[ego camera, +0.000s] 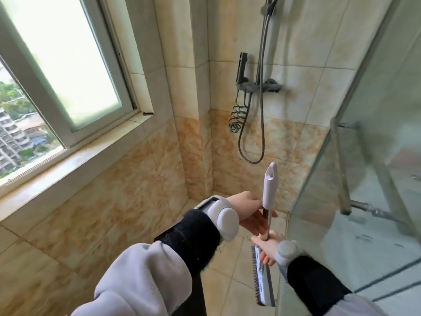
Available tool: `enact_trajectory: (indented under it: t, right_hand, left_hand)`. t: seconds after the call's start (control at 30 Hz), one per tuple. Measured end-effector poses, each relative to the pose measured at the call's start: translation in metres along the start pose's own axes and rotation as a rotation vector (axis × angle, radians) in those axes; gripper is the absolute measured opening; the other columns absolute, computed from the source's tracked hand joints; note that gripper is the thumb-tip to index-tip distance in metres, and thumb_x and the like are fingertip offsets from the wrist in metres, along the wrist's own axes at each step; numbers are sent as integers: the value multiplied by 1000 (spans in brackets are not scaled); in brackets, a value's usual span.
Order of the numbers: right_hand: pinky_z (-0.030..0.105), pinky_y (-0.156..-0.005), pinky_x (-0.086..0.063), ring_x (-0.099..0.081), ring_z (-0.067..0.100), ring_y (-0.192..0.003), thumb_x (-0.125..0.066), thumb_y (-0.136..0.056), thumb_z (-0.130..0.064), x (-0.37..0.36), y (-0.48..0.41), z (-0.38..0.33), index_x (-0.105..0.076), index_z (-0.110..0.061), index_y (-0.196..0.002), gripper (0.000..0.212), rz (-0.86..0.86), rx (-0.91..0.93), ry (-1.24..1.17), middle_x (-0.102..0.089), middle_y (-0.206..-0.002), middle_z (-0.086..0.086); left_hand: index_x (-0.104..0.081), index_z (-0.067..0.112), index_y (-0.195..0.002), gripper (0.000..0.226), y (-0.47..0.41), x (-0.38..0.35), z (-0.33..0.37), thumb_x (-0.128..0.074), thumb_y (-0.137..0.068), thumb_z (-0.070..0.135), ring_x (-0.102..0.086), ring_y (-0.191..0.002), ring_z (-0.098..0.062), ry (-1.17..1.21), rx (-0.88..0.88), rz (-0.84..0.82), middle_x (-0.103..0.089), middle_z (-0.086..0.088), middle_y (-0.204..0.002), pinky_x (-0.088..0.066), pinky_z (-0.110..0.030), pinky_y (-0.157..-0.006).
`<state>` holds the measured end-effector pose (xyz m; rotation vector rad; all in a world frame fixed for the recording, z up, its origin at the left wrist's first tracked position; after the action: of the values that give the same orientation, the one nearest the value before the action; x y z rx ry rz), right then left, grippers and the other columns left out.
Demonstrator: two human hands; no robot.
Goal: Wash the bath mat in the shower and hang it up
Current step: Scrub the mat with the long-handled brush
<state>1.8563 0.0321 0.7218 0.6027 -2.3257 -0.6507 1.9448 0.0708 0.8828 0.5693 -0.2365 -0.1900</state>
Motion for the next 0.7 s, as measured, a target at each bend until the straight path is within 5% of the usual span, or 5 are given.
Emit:
enact_trajectory:
  t: [0.2,0.37,0.53,0.7]
  right_hand:
    - [15,-31,-37,-48,9,-25,-60,-90,-36,20,35,53,-55,-11,-71,31,26,-58,61,-53,-33,-1]
    - [13,-31,-35,-45,6,-21,-59,-90,-39,21,65,124,-58,-8,-81,32,35,-196,66,-51,-30,-2]
    - [13,-31,-40,-47,1,-23,-53,-96,-28,27,95,184,-59,-8,-95,22,8,-288,20,-53,-58,3]
    - [20,-43,-44,-54,14,-46,-58,-86,-32,44,119,267,-43,-19,-63,30,78,-442,-16,-56,-46,-3]
  left_hand:
    - [-53,-7,-122,34,1,-67,4,-37,-92,-4,-63,-49,-6,-250,-89,-214,-61,-14,-75,-57,-18,-53]
    - [-62,5,-116,37,5,-130,-3,-58,-91,33,-64,-66,-13,-644,-158,-303,-64,-4,-82,-57,-24,-58]
    - [-68,11,-104,43,-11,-189,-14,-56,-87,48,-71,-78,-21,-912,-248,-306,-73,-7,-94,-59,-29,-69]
    - [-67,5,-88,34,-20,-272,-20,-49,-89,34,-57,-71,-22,-1110,-361,-370,-69,-10,-83,-51,-32,-76]
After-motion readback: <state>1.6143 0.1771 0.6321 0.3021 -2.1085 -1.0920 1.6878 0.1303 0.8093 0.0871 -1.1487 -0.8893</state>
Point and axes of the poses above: each hand's wrist, its own y-axis away from the middle knuckle, its own x-axis out of the back of the hand, z = x × y, the point moved 10 cm from there along -y, towards the middle knuckle
